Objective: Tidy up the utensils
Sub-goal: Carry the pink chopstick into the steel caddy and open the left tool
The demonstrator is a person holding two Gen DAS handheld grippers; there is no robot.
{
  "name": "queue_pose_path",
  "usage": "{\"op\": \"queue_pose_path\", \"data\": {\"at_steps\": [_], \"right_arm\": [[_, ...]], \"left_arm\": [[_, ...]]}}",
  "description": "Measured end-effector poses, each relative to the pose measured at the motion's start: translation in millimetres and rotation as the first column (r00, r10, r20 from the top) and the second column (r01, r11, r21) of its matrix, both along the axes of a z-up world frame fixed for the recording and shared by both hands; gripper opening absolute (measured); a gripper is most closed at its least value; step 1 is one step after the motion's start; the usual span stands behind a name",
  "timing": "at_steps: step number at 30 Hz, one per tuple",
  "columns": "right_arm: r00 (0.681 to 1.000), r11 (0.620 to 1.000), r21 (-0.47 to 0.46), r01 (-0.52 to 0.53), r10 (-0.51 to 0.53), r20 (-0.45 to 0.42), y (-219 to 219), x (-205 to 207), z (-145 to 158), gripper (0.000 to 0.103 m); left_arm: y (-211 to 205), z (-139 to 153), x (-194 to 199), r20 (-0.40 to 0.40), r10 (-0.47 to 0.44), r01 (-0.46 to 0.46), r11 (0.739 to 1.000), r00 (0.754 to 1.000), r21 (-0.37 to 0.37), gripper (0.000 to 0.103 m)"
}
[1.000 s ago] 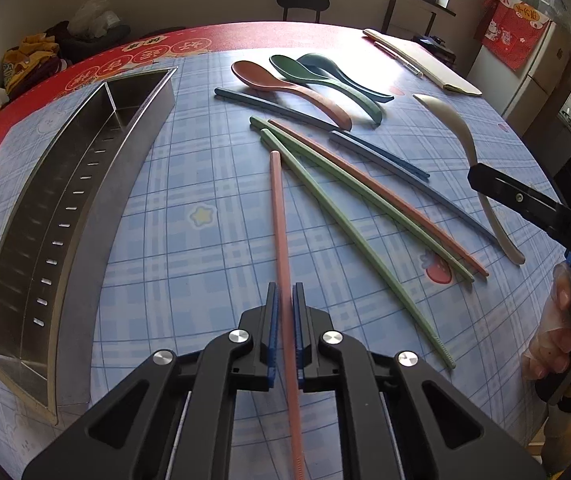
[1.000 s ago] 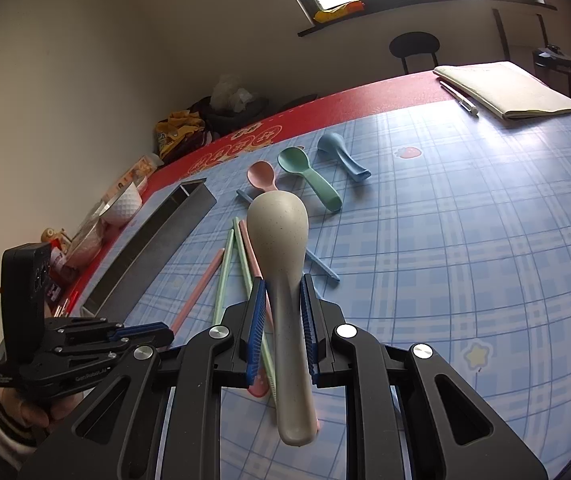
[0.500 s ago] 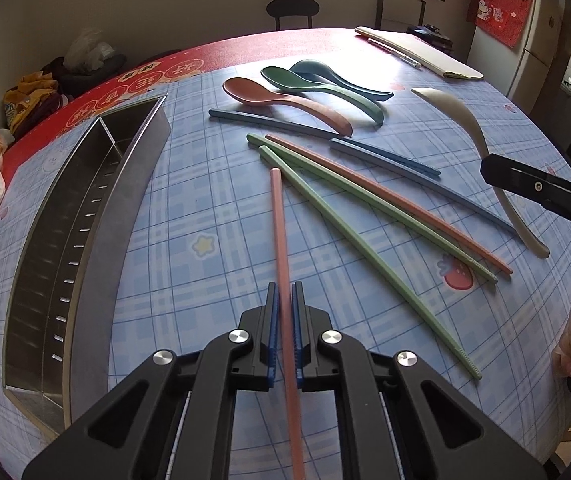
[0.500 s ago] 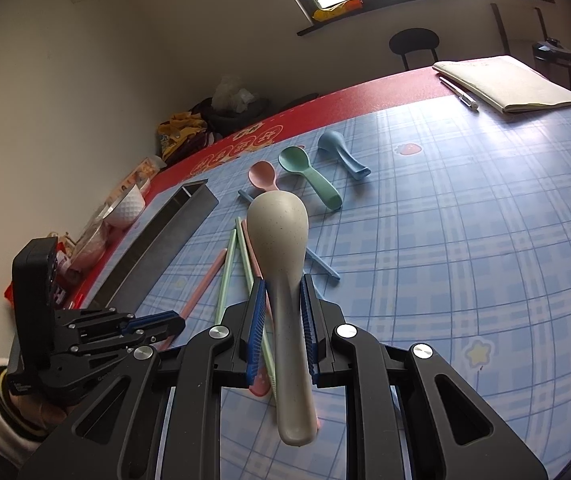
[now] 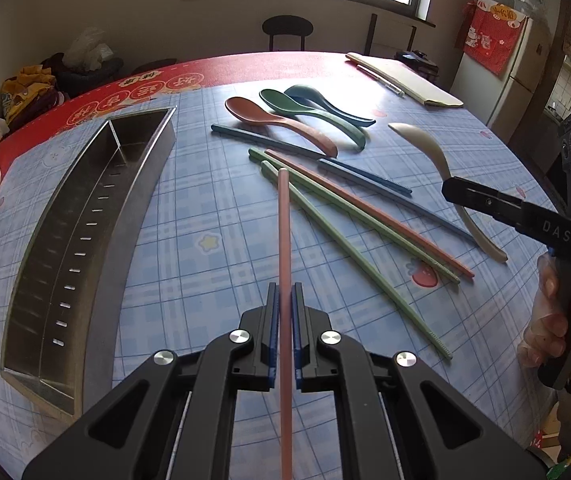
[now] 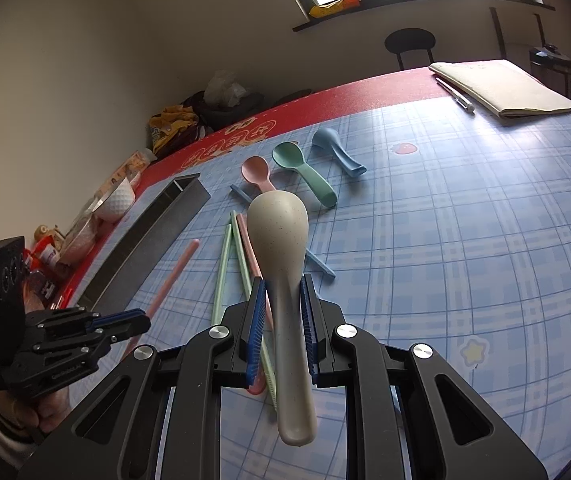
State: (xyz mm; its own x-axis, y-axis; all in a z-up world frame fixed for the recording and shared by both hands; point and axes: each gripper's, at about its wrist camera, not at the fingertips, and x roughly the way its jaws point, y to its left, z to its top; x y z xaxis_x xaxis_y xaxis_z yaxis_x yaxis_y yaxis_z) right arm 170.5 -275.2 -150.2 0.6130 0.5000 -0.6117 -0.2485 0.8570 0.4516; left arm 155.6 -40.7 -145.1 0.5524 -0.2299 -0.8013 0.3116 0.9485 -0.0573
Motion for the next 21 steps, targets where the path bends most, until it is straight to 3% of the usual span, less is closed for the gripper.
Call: {"op": "queue_pose_path", "data": {"at_steps": [6, 12, 16, 21], "right_arm": [[1.0, 1.0, -0.02, 0.008, -0.008, 0.002, 4, 3, 3, 0.018], [1.0, 1.0, -0.023, 0.007, -0.008, -0.012, 11, 5, 4, 0.018], [0.999, 0.999, -0.037, 0.03, -0.031, -0.023, 11, 5, 3, 0.018], [0.997, 0.996, -0.057, 0.069, -0.071, -0.037, 5, 6, 1, 0.018]], "left_arm": [[49, 32, 12, 0.048, 0.092, -0.09, 0.995, 0.995, -0.044, 0.006], [98, 54, 49, 0.067, 0.195, -0.191, 0.979, 0.979, -0.065, 0.006], [110, 48, 79, 0.056, 0.188, -0.186, 0.982, 0.981, -0.035, 0.006], [114, 21, 106, -0.011, 0.171, -0.172, 0.985, 0.985, -0.012, 0.006]]}}
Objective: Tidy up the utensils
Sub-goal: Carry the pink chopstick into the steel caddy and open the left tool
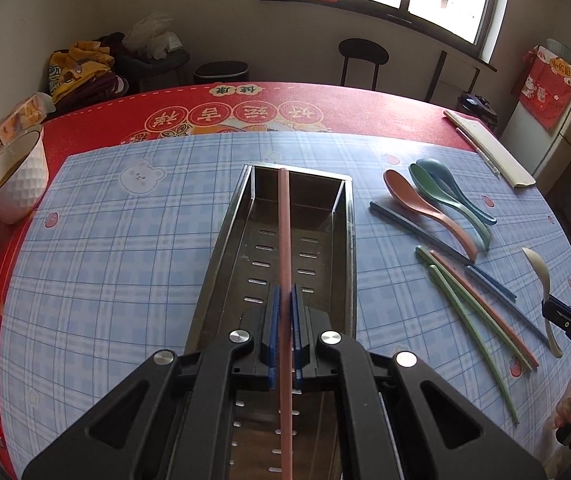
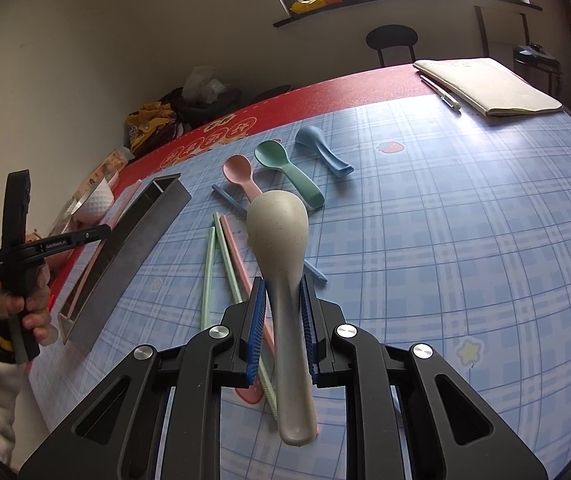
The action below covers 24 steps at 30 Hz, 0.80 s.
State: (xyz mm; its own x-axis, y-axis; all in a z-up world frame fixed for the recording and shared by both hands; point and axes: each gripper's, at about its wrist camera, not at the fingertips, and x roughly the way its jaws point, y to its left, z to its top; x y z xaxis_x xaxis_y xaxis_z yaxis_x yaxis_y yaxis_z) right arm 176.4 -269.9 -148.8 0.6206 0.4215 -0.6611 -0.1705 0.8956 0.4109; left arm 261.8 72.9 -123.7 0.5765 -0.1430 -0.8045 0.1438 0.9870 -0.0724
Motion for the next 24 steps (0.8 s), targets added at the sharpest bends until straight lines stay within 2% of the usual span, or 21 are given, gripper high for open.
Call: {"op": "queue_pose_path", "data": {"at_steps": [6, 10, 13, 17, 21, 24], "right_arm": [[1.0, 1.0, -0.013, 0.016, -0.016, -0.017, 2, 3, -3, 0.018], [0.999, 1.0, -0.024, 0.009, -0.01, -0.032, 10, 5, -4, 0.018], [0.999, 1.0, -0.03, 0.003, -0.004, -0.036, 16, 7, -3, 0.018], [0.999, 0.999, -0.033, -0.004, 0.002, -0.04, 25, 8, 0, 0.018], [0.999, 0.999, -0.03, -0.019, 0.017, -0.047, 41, 12, 6, 0.018], [0.997, 0.997, -0.057, -0.055, 0.052, -0.049, 60, 19, 11, 0.018]], "left_arm": [[-1, -20, 9, -0.045, -0.017, 0.016, 1.0, 0.999, -0.012, 0.006], [1, -19, 8, -0.043, -0.017, 0.017, 1.0, 0.999, -0.016, 0.006], [4, -19, 7, -0.049, -0.011, 0.01, 1.0, 0.999, -0.024, 0.01], [8, -13, -4, -0.043, -0.01, 0.009, 0.999, 0.999, -0.037, 0.03], [9, -2, -24, 0.017, -0.025, 0.025, 0.999, 1.0, 0.022, 0.05], [14, 4, -38, 0.054, -0.02, 0.017, 0.998, 0.998, 0.06, 0.061]]}}
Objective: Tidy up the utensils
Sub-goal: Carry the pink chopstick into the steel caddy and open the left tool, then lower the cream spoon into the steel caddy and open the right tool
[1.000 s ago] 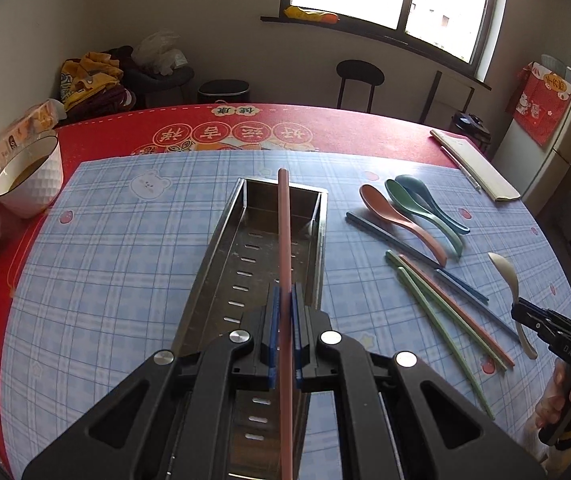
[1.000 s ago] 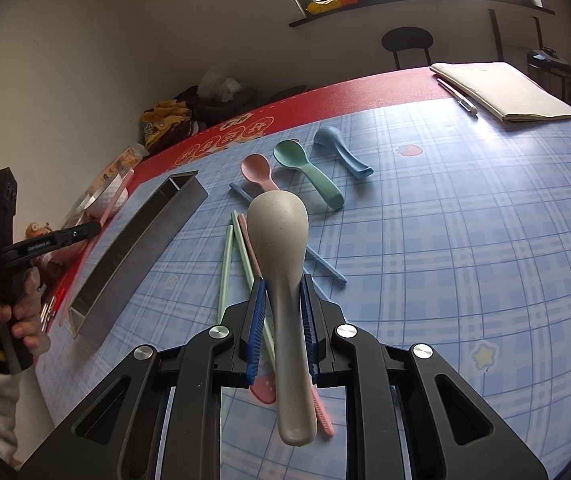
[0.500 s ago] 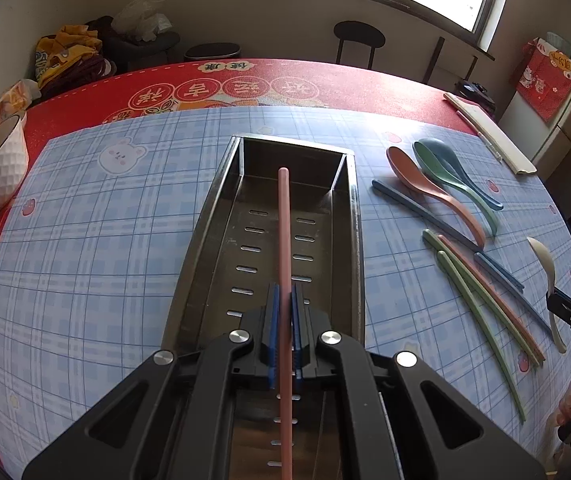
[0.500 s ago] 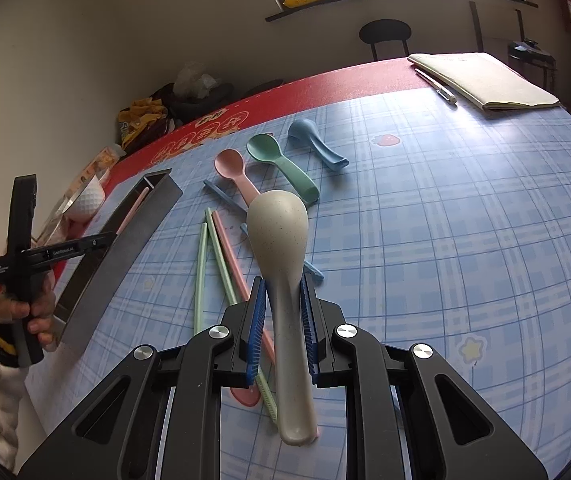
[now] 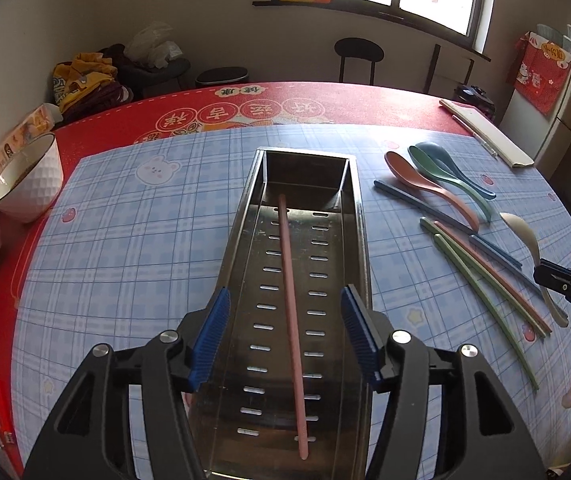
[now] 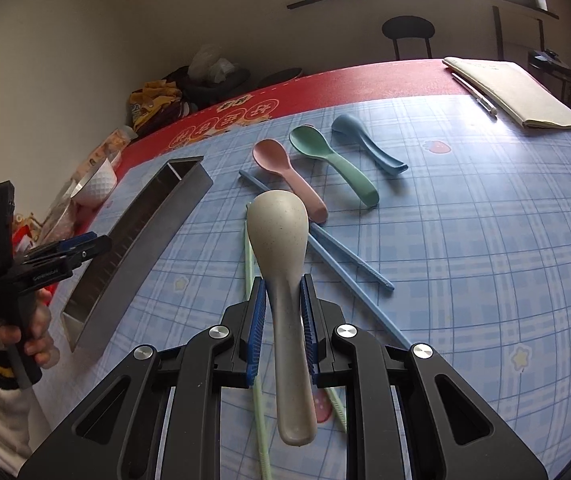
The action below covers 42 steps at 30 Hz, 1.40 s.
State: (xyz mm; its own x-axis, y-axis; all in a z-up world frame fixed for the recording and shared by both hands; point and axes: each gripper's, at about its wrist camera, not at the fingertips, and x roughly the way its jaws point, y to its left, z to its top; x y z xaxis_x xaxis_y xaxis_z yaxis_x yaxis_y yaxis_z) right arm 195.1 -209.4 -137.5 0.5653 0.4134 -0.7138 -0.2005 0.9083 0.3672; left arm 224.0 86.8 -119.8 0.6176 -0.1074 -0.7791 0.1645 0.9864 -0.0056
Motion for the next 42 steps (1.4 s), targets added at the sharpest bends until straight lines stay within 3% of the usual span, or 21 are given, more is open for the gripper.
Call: {"op": "queue_pose_path", "data": {"at_steps": [4, 6, 9, 15, 24, 35, 42], "right_arm": [[0.999, 0.999, -0.009, -0.033, 0.032, -0.012, 26, 10, 6, 0.018], [0.999, 0.999, -0.008, -0.049, 0.049, -0.021, 41, 15, 8, 0.018], [0.997, 0.997, -0.013, -0.074, 0.074, -0.034, 67, 23, 12, 0.018], [0.994, 0.997, 0.022, -0.08, 0.081, -0.071, 116, 48, 20, 0.018], [0.979, 0.982, 0.188, 0.029, 0.011, -0.206, 164, 85, 8, 0.018], [0.954, 0.964, 0.214, 0.158, -0.093, -0.285, 182, 113, -7, 0.018], [0.953, 0.966, 0.195, 0.171, -0.112, -0.283, 182, 116, -10, 0.019]], "left_arm": [[12, 7, -13, 0.042, 0.017, -0.018, 0.999, 0.999, 0.04, 0.072], [20, 11, -18, 0.06, 0.02, -0.022, 0.999, 0.998, 0.047, 0.086], [32, 16, -27, 0.085, 0.032, -0.037, 0.998, 0.996, 0.059, 0.097], [62, 15, -35, 0.091, 0.063, -0.066, 0.998, 0.994, 0.024, 0.097], [103, 18, -42, 0.115, 0.128, -0.124, 0.991, 0.985, -0.04, 0.097], [113, 12, -37, 0.093, 0.143, -0.138, 0.989, 0.985, -0.058, 0.097], [112, 8, -32, 0.084, 0.14, -0.136, 0.989, 0.987, -0.061, 0.097]]}}
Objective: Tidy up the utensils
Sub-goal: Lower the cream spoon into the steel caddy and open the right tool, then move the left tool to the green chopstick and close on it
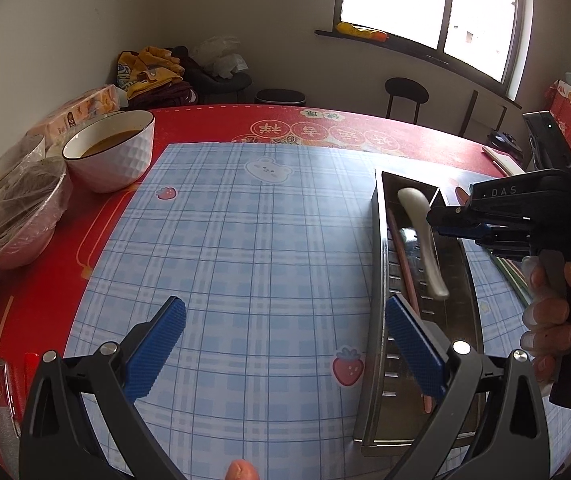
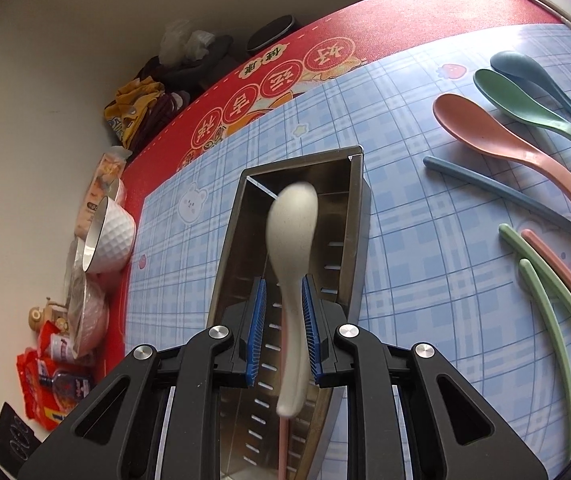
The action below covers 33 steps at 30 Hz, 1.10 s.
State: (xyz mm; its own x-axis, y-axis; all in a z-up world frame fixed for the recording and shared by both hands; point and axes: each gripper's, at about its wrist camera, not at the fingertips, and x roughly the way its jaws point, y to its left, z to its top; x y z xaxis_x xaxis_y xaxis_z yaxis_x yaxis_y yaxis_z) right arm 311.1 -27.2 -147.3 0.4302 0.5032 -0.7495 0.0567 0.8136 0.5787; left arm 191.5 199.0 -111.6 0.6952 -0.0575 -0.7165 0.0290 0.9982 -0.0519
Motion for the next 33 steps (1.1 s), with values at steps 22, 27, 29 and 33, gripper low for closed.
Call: {"op": "queue_pose_path", "data": {"at_steps": [22, 27, 29, 33], "right_arm": [[0.952, 0.98, -0.158, -0.121, 0.159, 0.26, -52, -44, 53, 0.072], [0.913, 0.976, -0.171, -0.134, 0.189, 0.362, -76, -68, 67, 0.088], [0.887, 0.973, -0.176, -0.148, 0.209, 0.412, -87, -80, 74, 0.089], [0.847, 0.97, -0.176, -0.167, 0.232, 0.477, -113, -100, 85, 0.09]], "left_arm": [[-45, 33, -22, 0.077, 0.036, -0.039, 0.998, 0.996, 0.043, 0.097], [-64, 42, -32, 0.099, 0.002, -0.003, 1.0, 0.995, 0.006, 0.097], [-73, 44, -35, 0.101, -0.014, 0.014, 1.0, 0.995, 0.004, 0.097], [-96, 45, -41, 0.091, -0.048, 0.046, 0.999, 0.995, 0.015, 0.098]]}}
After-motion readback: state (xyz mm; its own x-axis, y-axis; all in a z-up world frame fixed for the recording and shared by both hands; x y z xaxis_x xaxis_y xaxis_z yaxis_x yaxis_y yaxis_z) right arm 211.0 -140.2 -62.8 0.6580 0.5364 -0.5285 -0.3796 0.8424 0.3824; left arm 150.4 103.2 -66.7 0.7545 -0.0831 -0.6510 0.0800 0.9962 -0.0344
